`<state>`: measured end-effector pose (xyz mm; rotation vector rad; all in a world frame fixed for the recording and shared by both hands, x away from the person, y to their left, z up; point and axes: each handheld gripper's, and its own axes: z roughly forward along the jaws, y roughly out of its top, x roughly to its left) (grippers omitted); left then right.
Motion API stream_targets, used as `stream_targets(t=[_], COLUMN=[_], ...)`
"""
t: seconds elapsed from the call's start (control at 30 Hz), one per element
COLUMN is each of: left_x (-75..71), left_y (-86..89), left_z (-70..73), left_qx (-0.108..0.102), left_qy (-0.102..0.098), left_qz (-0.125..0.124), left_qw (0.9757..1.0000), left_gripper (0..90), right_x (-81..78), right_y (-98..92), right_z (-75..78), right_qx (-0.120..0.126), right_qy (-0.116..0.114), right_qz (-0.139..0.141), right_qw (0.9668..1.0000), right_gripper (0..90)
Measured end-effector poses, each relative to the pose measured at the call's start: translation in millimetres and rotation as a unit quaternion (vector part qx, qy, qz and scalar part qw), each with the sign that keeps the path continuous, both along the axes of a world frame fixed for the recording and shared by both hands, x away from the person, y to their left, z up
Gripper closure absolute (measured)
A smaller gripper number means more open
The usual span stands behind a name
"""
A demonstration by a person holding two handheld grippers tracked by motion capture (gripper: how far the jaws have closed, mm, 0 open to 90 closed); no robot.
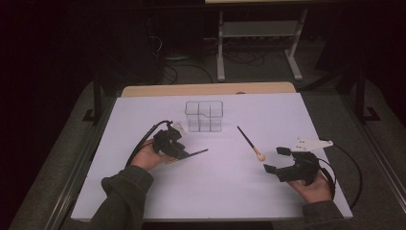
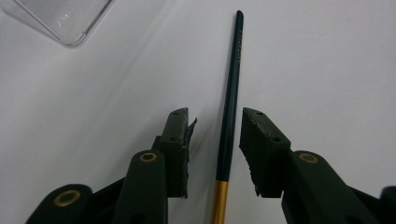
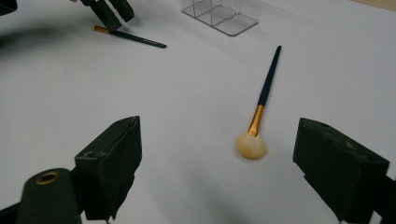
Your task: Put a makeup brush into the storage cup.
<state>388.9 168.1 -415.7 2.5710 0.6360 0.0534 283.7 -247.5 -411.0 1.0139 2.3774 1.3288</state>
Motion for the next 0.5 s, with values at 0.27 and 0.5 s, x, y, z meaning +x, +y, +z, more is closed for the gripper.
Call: stream_targets(t=[0.27,0.5], left_x=[-0.5,-0.5], left_y=[-2.7,-4.4], left_z=[-2.7,-5.7], left_qx=[0.013,0.018], left_qy=[0.003,0.011], left_qz=[-0.009,-0.010], left_qw=[0.9999,0.9997], left_gripper=[70.4,74.3], right_x=[-0.5,-0.7], right_y=[0.4,0.9], right_z=[-0.1,-0.1], right_qx=[-0.002,-0.003], right_qy=[0.000,0.001], right_qz=[0.000,-0.001], right_qw=[1.0000,1.0000], right_gripper=[14.3,14.4])
